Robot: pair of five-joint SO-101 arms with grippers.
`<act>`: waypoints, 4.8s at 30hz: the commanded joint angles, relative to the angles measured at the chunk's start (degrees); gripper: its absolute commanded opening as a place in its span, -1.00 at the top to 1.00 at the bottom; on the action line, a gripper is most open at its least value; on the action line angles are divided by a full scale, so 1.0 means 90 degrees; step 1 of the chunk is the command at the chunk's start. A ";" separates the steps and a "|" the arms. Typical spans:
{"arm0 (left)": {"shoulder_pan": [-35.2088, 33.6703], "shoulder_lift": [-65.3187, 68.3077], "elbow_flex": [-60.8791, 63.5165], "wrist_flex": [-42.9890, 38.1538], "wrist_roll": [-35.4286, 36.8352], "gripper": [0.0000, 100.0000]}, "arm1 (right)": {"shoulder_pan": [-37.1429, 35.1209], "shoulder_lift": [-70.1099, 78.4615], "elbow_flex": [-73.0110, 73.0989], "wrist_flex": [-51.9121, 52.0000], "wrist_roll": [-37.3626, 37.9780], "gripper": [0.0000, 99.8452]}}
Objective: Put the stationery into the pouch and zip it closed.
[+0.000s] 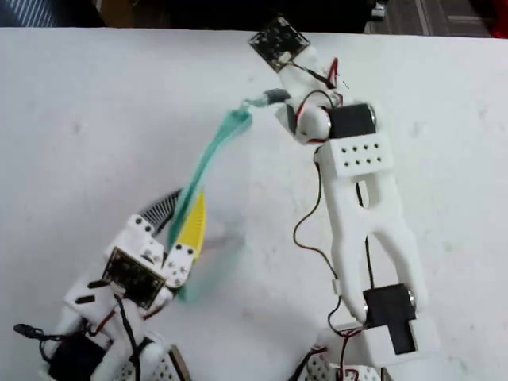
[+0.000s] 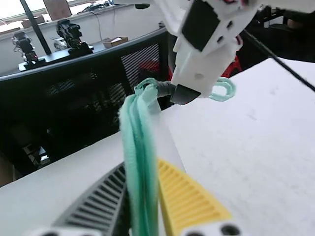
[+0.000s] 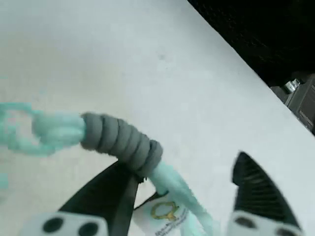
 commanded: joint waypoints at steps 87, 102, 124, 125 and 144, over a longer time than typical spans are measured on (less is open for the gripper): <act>0.0142 0.0034 0.0733 -0.0635 0.0449 0.96 | -0.2886 -0.0376 -0.1963 0.2505 -0.6339 0.22; 0.0142 0.0034 0.0723 -0.0518 0.0449 0.96 | -0.2896 0.0484 -0.1973 0.2183 -0.5656 0.97; -0.0523 0.0034 -0.0918 0.1377 0.0225 0.60 | -0.2701 0.0542 -0.3409 0.0962 -0.4689 0.97; -0.0786 0.0034 -0.0928 0.1338 0.0225 0.60 | -0.2701 0.0552 -0.3399 0.0835 -0.4689 0.97; -0.2672 0.0034 0.0166 -0.0293 0.1983 0.60 | -0.0112 0.1851 -0.1016 0.0943 -0.4640 0.97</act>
